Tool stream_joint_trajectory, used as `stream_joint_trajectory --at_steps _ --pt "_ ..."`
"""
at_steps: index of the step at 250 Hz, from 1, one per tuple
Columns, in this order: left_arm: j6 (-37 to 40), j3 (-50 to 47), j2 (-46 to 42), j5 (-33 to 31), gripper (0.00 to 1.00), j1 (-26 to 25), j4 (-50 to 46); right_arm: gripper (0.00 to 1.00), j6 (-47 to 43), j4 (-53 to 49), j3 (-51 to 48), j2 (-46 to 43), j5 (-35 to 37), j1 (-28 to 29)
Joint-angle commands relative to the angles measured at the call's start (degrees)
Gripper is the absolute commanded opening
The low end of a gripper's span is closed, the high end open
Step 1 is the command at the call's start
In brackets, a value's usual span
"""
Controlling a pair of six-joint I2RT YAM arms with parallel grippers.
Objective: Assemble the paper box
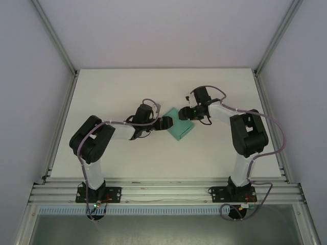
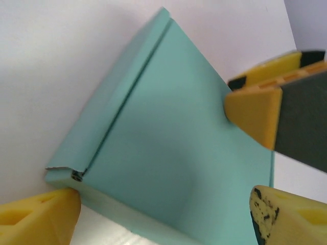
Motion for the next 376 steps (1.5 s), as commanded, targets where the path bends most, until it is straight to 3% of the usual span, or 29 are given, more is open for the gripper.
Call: stream_joint_trajectory --at_steps 1,43,56,91,115,138,187,250,280,294,333,376 --pt "-5.50 1.67 3.82 0.65 0.81 -1.62 7.31 0.56 0.53 -4.99 -1.47 4.05 -4.74 3.46" --pt "-13.61 -2.00 4.25 -4.29 0.59 -5.97 13.13 0.42 0.81 -5.46 1.36 7.25 -5.11 4.99" --pt "-16.78 -3.32 4.51 -6.97 0.50 -7.85 13.88 0.42 0.98 -5.44 2.06 8.19 -5.53 5.21" --pt "-23.12 -4.79 4.71 -13.91 0.48 -11.70 13.74 0.39 0.56 -5.70 2.72 9.85 -6.84 6.24" --pt "-26.31 -2.25 6.90 -15.20 0.28 -12.83 11.38 0.38 0.14 -4.75 2.36 10.53 -7.97 7.08" --pt "-29.93 -1.75 8.41 -17.71 0.26 -14.40 12.24 0.38 -0.41 -5.49 3.55 11.82 -8.49 7.23" --pt "-34.24 -0.61 9.06 -24.04 0.00 -17.98 10.74 0.34 -2.02 -5.44 5.84 13.90 -11.05 7.42" --pt "-35.22 0.62 8.91 -28.30 0.00 -18.63 8.17 0.33 -3.78 -5.79 6.61 14.10 -10.05 7.44" --pt "-33.12 1.73 7.49 -26.66 0.00 -18.74 7.09 0.33 -5.04 -8.07 8.16 14.11 -8.63 7.27" --pt "-33.14 1.32 6.24 -26.94 0.24 -18.75 5.57 0.33 -5.32 -8.66 8.48 14.12 -7.53 7.23" --pt "-32.34 0.16 3.17 -25.79 0.44 -18.74 2.43 0.32 -6.41 -10.66 9.67 14.16 -4.15 6.41" --pt "-33.88 0.05 3.43 -21.51 0.49 -18.86 3.49 0.32 -6.85 -11.55 10.32 14.73 -2.16 6.05"
